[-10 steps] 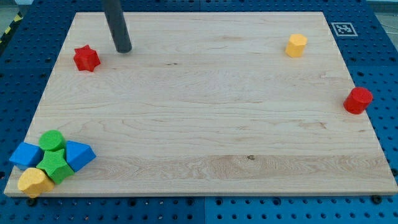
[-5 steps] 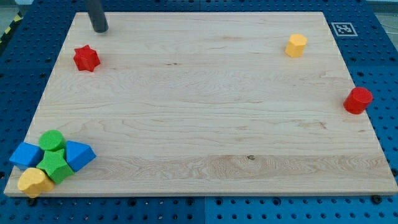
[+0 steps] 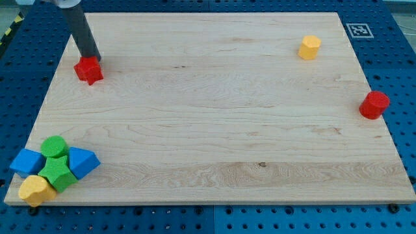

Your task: Push the red star towards the left center of the red star

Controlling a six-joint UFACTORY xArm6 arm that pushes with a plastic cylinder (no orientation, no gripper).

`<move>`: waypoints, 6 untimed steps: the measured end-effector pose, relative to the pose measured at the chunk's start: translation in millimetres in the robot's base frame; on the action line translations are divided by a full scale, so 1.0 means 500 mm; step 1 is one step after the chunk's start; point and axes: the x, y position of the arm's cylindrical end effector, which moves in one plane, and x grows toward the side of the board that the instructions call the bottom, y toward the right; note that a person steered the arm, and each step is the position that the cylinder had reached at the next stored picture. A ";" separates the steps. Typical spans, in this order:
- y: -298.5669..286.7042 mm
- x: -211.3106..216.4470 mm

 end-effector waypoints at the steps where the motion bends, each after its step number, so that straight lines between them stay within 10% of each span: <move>1: 0.000 0.000; 6: 0.114 0.048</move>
